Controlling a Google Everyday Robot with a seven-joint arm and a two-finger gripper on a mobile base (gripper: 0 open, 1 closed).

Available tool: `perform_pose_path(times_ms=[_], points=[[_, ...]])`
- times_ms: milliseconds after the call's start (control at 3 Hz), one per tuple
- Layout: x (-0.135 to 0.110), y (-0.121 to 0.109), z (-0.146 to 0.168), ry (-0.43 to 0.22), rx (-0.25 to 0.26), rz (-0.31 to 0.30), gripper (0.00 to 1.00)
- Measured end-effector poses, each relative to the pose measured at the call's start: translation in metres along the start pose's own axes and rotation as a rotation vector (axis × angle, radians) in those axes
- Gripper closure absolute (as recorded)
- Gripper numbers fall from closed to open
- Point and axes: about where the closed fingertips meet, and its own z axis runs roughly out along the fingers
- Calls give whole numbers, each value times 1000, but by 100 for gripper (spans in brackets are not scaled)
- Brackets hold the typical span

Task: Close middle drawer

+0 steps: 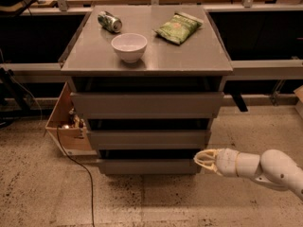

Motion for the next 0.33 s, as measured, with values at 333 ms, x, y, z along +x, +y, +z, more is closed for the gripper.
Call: perform_pose_path(times_ms=[333], points=[[0,0,0,0,0,0,74]])
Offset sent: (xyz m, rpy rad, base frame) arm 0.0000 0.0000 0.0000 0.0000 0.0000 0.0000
